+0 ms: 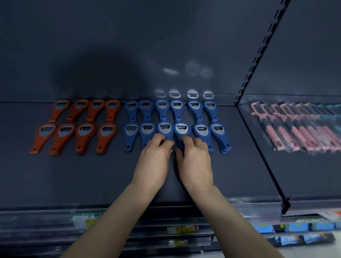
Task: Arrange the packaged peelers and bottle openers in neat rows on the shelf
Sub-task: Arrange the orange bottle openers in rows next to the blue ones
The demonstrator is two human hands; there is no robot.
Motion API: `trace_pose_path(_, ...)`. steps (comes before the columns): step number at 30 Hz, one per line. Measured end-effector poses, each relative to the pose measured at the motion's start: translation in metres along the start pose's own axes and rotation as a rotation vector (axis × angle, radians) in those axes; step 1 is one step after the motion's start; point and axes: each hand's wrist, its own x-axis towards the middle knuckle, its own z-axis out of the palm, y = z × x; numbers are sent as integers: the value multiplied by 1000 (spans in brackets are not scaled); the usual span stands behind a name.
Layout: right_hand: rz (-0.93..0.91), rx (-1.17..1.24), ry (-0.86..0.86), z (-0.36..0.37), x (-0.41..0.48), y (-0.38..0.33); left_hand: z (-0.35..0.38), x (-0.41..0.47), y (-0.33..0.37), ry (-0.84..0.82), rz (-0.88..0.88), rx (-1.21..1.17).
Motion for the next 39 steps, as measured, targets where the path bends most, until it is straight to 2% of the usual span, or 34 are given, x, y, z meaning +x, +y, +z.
trace_pose_path(17,1,-8,33,-2,-1,1,-4,-2,2,31,20,-8)
trace_pose_path(24,19,-18,233,-25,-4,18,-4,-6,16,81,111,65)
trace_pose_path(31,157,14,137,-28,-10,39,4,-6,33,56,81,42)
trace_pose_path(39,159,-24,87,-20,0,35,5,-10,36,62,71,32)
